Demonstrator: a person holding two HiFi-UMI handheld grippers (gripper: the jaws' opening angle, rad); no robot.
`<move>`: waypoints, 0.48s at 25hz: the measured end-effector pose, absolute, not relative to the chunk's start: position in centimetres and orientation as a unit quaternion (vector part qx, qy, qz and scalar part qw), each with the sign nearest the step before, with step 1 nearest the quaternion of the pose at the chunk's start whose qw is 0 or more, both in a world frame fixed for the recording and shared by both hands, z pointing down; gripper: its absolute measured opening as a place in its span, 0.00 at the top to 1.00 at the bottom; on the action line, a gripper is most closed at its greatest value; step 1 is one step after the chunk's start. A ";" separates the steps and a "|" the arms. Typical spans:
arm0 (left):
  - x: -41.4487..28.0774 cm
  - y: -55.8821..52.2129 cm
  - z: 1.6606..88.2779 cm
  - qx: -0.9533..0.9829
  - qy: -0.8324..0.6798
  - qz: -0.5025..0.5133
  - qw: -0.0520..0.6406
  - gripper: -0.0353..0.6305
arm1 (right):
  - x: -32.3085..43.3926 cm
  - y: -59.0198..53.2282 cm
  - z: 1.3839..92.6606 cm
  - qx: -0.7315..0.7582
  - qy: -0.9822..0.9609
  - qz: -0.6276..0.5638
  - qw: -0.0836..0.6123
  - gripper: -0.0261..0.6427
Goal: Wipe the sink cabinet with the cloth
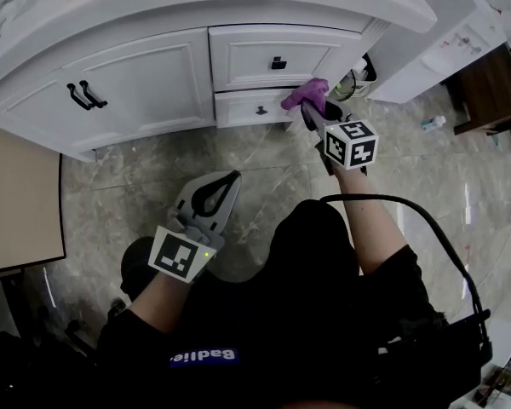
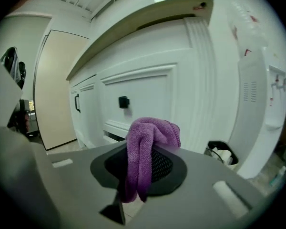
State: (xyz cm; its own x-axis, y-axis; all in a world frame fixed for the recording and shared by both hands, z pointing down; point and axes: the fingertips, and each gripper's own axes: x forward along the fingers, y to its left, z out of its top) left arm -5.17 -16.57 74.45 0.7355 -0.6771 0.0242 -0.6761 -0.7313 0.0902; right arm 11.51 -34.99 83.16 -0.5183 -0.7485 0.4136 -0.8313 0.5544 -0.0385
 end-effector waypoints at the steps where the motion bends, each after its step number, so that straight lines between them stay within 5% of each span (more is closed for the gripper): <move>1: -5.1 -16.5 74.7 0.931 -0.362 -0.003 0.049 0.94 | 13.5 -35.3 83.3 0.477 -0.853 0.115 0.178 0.87; 6: -4.7 -16.8 75.2 0.931 -0.360 0.000 0.055 0.94 | 18.1 -38.2 84.1 0.530 -0.818 0.101 0.200 0.87; 12: -4.6 -17.0 75.8 0.932 -0.358 0.001 0.059 0.94 | 13.4 -39.8 84.8 0.509 -0.827 0.090 0.220 0.87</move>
State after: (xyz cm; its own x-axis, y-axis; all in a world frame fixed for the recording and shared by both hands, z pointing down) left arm -4.59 -16.95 75.80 0.7437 -0.6670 0.0438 -0.6672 -0.7368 0.1096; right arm 13.37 -39.82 84.84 -0.3855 -0.8029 0.4547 -0.8816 0.4659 0.0753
